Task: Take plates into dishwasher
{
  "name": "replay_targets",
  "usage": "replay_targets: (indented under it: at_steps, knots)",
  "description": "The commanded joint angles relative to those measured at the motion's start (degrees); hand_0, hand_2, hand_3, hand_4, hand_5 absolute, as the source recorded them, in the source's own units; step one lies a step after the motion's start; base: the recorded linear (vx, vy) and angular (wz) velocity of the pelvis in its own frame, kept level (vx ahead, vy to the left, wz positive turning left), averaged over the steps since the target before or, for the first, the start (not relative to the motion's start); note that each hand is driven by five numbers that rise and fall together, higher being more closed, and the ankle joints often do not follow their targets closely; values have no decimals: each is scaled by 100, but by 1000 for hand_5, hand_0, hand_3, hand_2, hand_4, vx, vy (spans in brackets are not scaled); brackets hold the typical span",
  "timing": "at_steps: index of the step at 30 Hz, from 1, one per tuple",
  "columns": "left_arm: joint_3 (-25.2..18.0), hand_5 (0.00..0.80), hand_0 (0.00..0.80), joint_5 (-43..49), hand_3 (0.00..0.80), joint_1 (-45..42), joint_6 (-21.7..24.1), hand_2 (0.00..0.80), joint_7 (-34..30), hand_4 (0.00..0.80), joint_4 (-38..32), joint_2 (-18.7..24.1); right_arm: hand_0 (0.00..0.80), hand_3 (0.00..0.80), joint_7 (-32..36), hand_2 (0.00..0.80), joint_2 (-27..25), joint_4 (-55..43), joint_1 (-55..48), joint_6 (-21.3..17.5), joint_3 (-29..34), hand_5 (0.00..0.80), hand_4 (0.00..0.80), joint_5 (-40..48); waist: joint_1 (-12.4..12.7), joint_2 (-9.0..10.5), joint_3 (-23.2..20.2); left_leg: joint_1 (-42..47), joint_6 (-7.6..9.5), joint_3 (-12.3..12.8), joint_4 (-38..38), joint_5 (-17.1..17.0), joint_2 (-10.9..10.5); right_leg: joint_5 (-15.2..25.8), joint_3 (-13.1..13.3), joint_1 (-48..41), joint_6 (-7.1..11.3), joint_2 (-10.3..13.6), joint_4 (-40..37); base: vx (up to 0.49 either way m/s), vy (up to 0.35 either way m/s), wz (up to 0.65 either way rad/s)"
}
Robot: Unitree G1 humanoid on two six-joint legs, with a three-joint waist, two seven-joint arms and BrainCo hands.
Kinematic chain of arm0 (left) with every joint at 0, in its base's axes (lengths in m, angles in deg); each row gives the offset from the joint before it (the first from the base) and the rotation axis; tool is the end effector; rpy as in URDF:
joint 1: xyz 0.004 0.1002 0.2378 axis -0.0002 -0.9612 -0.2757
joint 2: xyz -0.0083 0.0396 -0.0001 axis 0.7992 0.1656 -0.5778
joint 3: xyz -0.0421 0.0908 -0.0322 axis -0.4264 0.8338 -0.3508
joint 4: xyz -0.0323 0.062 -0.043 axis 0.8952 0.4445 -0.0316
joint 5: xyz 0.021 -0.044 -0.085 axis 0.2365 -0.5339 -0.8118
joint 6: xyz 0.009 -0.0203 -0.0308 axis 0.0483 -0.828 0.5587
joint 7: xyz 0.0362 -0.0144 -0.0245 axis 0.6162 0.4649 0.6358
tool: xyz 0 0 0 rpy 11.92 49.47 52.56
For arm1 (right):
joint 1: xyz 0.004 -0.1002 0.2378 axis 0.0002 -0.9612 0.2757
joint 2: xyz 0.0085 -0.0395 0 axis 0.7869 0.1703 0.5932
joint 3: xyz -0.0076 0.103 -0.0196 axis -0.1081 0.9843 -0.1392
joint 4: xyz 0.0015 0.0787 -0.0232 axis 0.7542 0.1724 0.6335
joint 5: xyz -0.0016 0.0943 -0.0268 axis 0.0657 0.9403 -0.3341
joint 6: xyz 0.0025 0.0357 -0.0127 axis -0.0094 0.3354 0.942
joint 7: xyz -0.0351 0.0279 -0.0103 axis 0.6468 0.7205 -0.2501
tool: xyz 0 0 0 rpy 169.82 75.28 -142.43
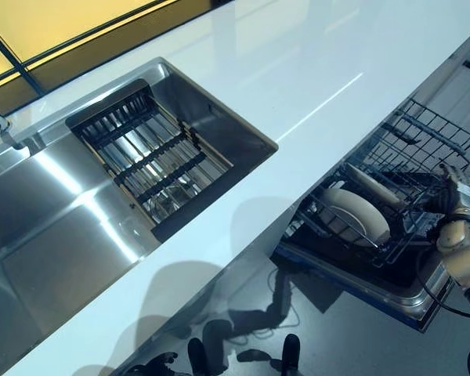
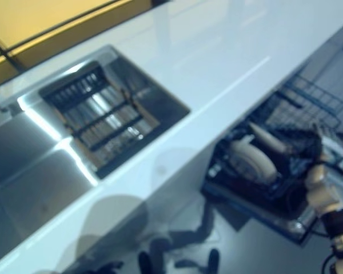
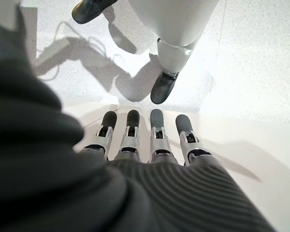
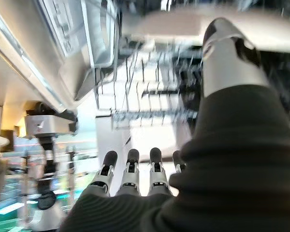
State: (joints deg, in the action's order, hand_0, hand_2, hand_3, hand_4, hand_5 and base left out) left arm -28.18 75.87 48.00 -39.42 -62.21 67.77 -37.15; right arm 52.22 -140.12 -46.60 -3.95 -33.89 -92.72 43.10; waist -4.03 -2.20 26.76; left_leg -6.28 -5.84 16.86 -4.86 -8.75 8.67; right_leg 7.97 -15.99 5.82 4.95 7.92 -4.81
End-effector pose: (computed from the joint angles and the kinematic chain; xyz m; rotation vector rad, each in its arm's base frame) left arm 0.1762 0.2289 -0.0642 0.6803 0.8383 -0.3403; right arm 0.2727 -0.3431 0.1936 -1.0207 0.0298 -0.8011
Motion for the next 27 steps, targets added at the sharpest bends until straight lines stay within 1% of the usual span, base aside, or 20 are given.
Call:
replay_targets:
  at_steps: [1,2,4,5,6,8,9,11,13,15,17,20,21,22,24,27]
  knots:
    - [-46,0,0,98,0,-291,139,0,112,0,425,-43,0,0,-665,0,-116,-197,-254,-261,348,0,0,624,-99,162,-597,181,-47,217,-14,388,161,-493,41,189,117,-158,395,63,52,-7]
    - [-92,0,0,109,0,-329,181,0,134,0,499,-85,0,0,-838,0,11,-199,-421,-371,581,0,0,1022,-158,165,-656,225,-53,250,-14,397,164,-488,66,144,125,-156,372,57,44,-5]
    - [-99,0,0,90,0,-377,230,0,188,0,634,-147,0,0,-975,0,314,-205,-823,-664,1067,0,0,1850,-229,163,-767,322,-61,299,-14,430,170,-490,130,52,133,-155,339,81,56,-5]
    - [-93,0,0,90,0,-378,234,0,191,0,638,-146,0,0,-973,0,327,-215,-854,-666,1096,0,0,1881,-225,165,-772,328,-61,302,-14,432,170,-490,134,46,133,-155,336,81,53,-13]
    - [-107,0,0,69,0,-387,247,0,202,0,707,-171,0,0,-1003,0,490,-202,-1052,-820,1324,0,0,2330,-280,157,-838,378,-68,329,-14,447,169,-493,170,0,136,-154,322,70,43,-18]
    - [-135,0,0,44,0,-391,268,0,215,0,810,-203,0,0,-779,0,712,-138,-1293,-918,1573,0,0,3004,-340,148,-922,445,-77,369,-14,470,169,-512,208,-55,135,-144,328,76,39,-12]
    - [-133,0,0,46,0,-390,272,0,217,0,820,-204,0,0,-787,0,727,-136,-1320,-927,1599,0,0,3127,-339,150,-928,453,-78,374,-14,472,168,-515,211,-61,135,-142,329,49,15,-7]
    - [-134,0,0,21,0,-397,298,0,233,0,915,-219,0,0,-640,0,917,42,-1475,-1112,1748,0,0,3776,-386,140,-1013,506,-82,406,-14,484,168,-519,248,-106,128,-142,320,59,13,-13]
    - [-114,0,0,-3,0,-402,290,0,232,0,962,-230,0,0,-443,0,1082,212,-1624,-1244,1873,0,0,4236,-418,127,-1080,562,-87,424,-14,499,170,-526,266,-162,133,-129,310,73,2,-7]
    - [-112,0,0,-40,0,-409,306,0,213,0,1003,-228,0,0,-291,0,1235,287,-1745,-1280,1994,0,0,4830,-454,105,-1145,608,-88,446,-14,513,170,-533,286,-206,129,-117,300,59,-2,-11]
    - [-108,0,0,-78,0,-411,338,0,210,0,1078,-242,0,0,-181,0,1392,387,-1845,-1399,2065,0,0,5434,-499,83,-1191,664,-85,473,-14,522,171,-547,309,-245,120,-114,309,56,-3,-7]
    - [-38,0,0,-123,0,-419,401,0,204,0,1176,-277,0,0,6,0,1693,639,-1927,-1630,2271,0,0,6479,-542,-2,-1243,733,-85,500,-13,534,171,-610,309,-294,105,-77,378,45,2,-4]
    - [-23,0,0,-132,0,-418,413,0,206,0,1188,-283,0,0,2,0,1726,665,-1933,-1674,2294,0,0,6616,-545,-16,-1246,736,-86,500,-13,534,170,-618,309,-295,104,-71,388,16,10,-4]
    - [8,0,0,-153,0,-415,431,0,206,0,1205,-297,0,0,85,0,1786,722,-1942,-1699,2324,0,0,6801,-552,-47,-1251,738,-90,498,-13,529,170,-633,311,-296,100,-62,408,0,0,0]
    - [83,0,0,-195,0,-385,460,0,190,0,1235,-357,0,0,185,0,1917,864,-1989,-1555,2379,0,0,7447,-570,-149,-1252,747,-88,497,-13,512,156,-689,290,-299,83,-19,484,14,43,0]
    - [160,0,0,-203,0,-377,529,0,173,0,1255,-407,0,0,423,0,1976,1013,-1979,-1608,2432,0,0,8030,-574,-269,-1239,740,-96,484,-5,495,144,-740,250,-293,67,33,553,4,40,0]
